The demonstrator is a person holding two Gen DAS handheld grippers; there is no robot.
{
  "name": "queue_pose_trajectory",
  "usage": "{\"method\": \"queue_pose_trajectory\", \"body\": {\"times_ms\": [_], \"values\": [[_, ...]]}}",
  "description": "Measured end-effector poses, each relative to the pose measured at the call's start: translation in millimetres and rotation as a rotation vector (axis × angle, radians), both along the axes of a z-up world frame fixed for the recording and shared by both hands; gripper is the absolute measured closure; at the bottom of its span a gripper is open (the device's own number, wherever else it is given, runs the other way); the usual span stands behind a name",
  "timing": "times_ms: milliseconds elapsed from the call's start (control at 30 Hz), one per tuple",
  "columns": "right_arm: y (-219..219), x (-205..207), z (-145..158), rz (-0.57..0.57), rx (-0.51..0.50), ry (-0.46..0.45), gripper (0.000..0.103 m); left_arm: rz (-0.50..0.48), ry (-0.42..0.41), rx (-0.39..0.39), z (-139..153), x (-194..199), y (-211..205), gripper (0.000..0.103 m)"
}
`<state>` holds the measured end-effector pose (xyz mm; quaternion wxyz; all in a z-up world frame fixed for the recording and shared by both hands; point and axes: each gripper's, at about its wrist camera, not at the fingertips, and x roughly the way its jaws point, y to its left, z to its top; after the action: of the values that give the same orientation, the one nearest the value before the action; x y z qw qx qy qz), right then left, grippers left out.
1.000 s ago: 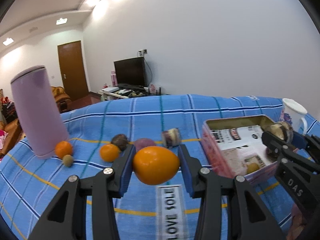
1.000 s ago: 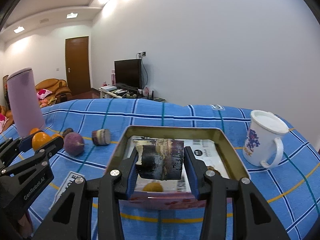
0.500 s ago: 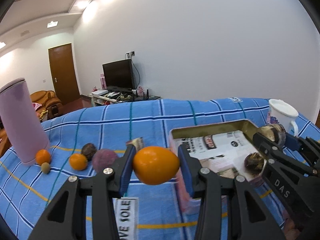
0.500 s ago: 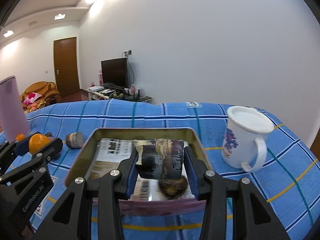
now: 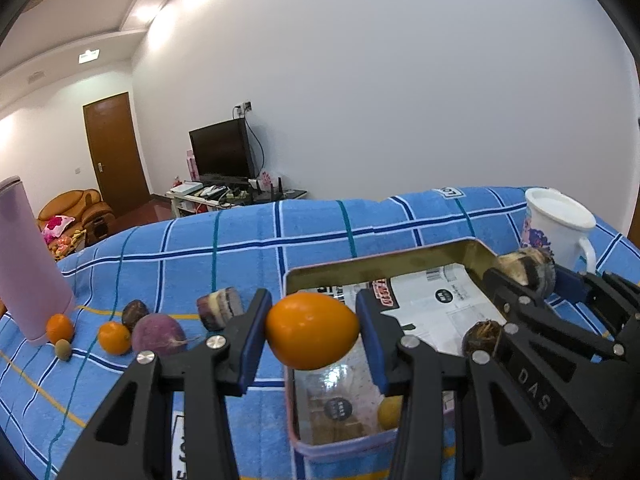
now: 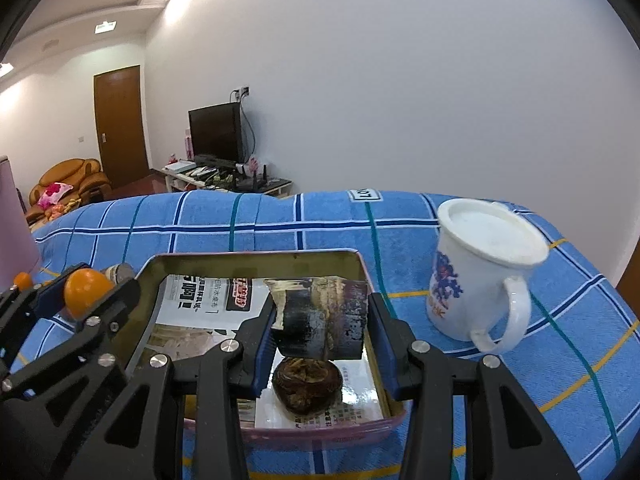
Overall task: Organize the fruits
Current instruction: 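Lower the root piece into the tin with the right tool while the left tool holds the orange above it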
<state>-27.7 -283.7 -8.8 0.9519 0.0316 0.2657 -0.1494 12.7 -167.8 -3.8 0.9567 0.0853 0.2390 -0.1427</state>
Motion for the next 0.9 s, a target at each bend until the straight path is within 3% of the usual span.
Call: {"method": "queue_pose_trajectory", "body": {"times_ms": [500, 900], "values": [[-9.8, 31.8, -11.6, 0.069, 0.047, 0.103, 0.058, 0.021, 0.107, 0.007, -10.8, 26.4, -10.1, 0.057], [-9.7, 42.6, -16.2, 0.112, 0.075, 0.124, 0.058, 0.034, 0.146, -0.007, -13.9, 33.3, -5.5, 0.057]]}}
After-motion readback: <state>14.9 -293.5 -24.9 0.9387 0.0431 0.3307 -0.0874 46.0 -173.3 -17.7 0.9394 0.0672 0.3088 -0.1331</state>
